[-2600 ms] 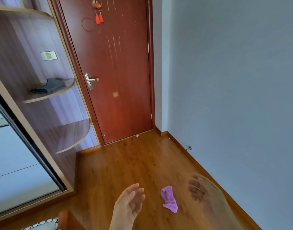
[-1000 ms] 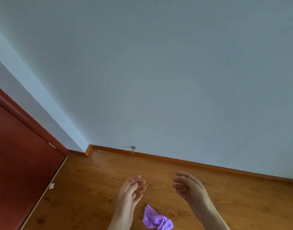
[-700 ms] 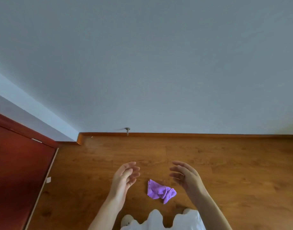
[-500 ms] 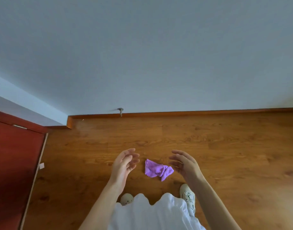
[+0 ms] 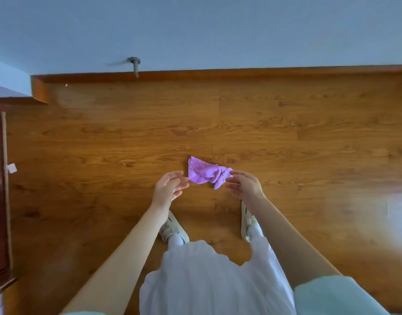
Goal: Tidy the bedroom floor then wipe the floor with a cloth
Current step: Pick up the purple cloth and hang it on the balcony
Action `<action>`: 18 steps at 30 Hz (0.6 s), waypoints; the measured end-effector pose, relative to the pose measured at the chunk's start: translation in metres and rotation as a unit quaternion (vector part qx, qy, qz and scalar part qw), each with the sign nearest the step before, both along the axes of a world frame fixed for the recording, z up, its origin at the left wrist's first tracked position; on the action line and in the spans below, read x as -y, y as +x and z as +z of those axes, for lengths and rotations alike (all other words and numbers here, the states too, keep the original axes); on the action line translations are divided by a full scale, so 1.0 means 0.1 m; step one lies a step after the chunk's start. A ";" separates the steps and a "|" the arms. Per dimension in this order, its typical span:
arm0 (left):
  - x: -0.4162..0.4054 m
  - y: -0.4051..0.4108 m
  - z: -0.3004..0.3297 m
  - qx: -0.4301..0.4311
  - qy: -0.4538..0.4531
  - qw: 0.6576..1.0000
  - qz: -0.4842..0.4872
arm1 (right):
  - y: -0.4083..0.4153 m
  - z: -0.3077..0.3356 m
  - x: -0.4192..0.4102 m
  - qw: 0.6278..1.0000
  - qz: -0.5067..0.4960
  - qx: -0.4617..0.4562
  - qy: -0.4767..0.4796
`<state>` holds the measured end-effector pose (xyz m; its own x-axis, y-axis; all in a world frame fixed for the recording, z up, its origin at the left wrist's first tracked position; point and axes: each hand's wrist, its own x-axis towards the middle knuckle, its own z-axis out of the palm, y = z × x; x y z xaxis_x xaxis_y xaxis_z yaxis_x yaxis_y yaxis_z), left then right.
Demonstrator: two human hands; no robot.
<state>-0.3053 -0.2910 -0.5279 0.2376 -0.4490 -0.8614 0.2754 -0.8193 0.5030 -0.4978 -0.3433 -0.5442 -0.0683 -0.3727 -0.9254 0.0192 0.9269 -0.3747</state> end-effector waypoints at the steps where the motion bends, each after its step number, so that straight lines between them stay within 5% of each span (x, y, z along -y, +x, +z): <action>1: -0.04 -0.04 -0.17 0.008 0.015 1.000 -0.012 | -0.02 -0.18 -0.04 1.000 0.011 -0.015 0.021; 6: -0.24 -0.27 -0.94 0.019 0.073 0.994 -0.083 | -0.15 -1.03 -0.23 0.990 0.091 -0.069 0.081; 18: -0.29 -0.58 -2.71 0.009 0.099 0.984 -0.145 | -0.33 -2.79 -0.18 0.948 0.282 -0.139 0.057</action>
<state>-0.3629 -0.2624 -0.7989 0.1403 -0.3238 -0.9357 0.0085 -0.9446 0.3282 -0.5309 -0.3249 -0.8234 -0.1345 -0.3218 -0.9372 -0.5761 0.7949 -0.1903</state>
